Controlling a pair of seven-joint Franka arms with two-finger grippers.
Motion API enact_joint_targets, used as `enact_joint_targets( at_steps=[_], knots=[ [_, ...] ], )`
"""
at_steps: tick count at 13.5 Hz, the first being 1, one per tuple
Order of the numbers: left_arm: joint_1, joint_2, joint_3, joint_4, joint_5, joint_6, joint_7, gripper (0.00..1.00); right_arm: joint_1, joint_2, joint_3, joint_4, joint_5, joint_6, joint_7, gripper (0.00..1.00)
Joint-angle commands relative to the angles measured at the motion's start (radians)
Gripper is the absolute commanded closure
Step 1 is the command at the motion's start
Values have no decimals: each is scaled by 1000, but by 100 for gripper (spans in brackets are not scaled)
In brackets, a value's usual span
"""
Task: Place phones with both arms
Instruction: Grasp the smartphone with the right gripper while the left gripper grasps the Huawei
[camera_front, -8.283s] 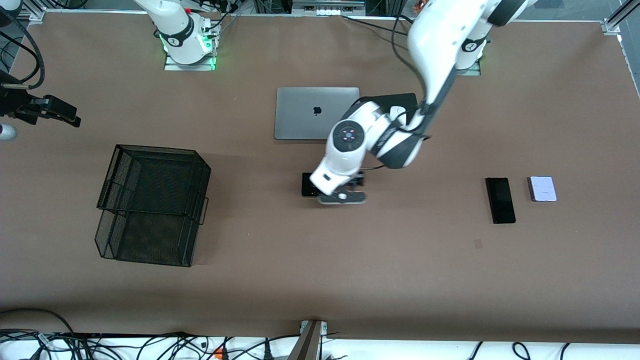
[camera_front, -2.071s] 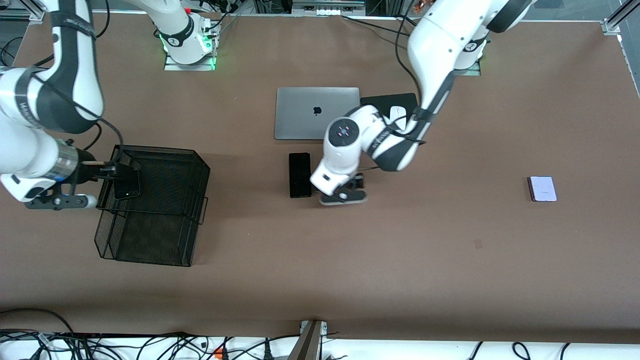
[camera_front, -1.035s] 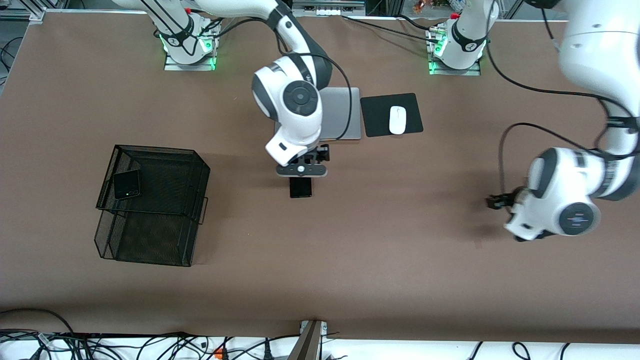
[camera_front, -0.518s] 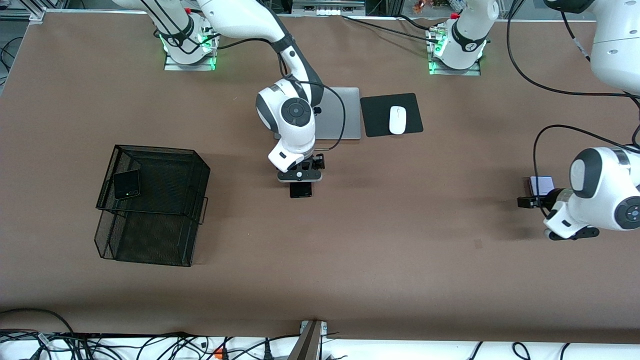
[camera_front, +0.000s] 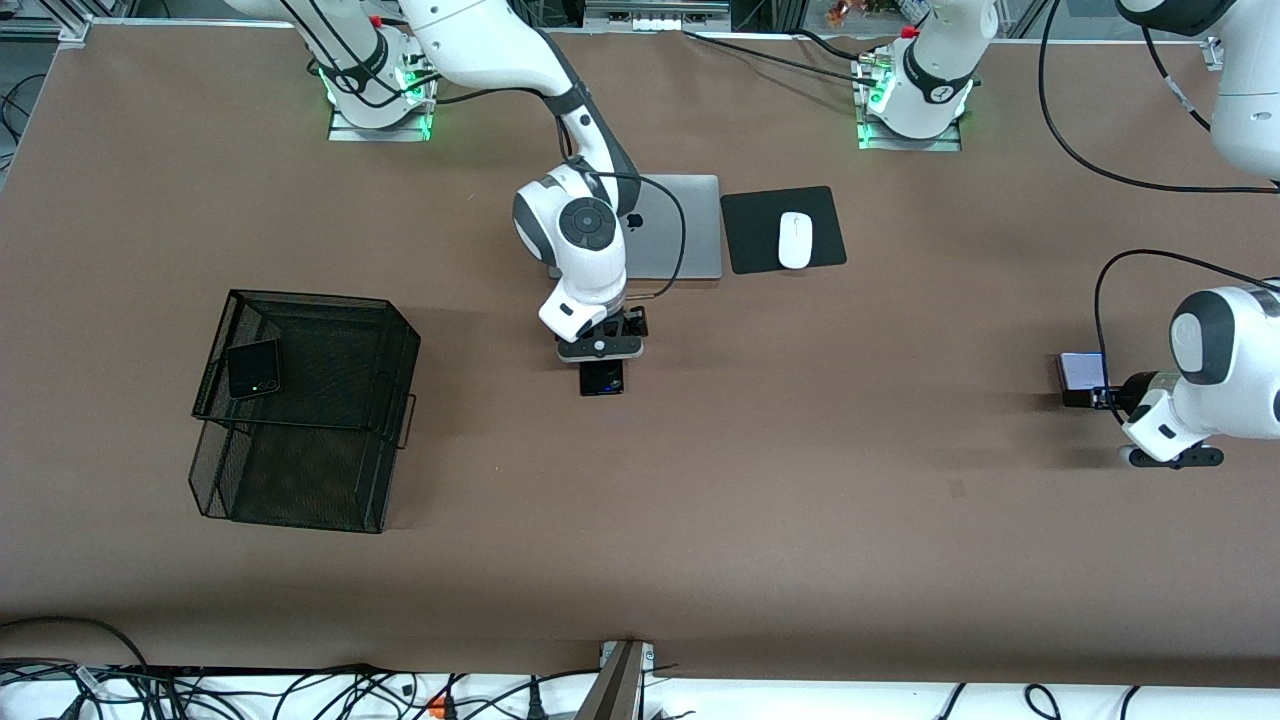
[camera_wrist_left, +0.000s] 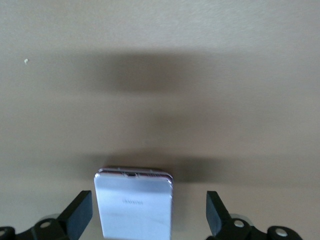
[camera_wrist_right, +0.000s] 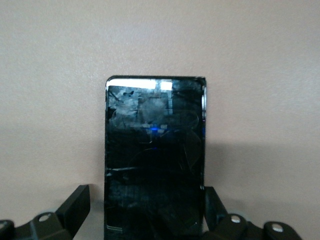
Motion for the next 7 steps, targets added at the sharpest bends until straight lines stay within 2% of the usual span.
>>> enact_joint_targets(
  at_steps=[1, 2, 3, 4, 7],
  knots=[
    [41, -8, -14, -63, 13, 76, 42, 0, -4, 2, 6, -9, 7, 21, -17, 36],
    [48, -7, -14, -76, 7, 82, 42, 0, -4, -1, 6, -6, 7, 17, -25, 68],
    [61, -5, -15, -79, 6, 82, 42, 0, -7, -5, 6, -3, 9, 9, -31, 87],
    [73, 1, -21, -88, -1, 84, 42, 0, -10, -25, 5, 1, 9, -21, -32, 99],
    [79, 9, -21, -90, -45, 82, 42, 0, -25, -137, -11, 58, 21, -208, -32, 100]
  ],
)
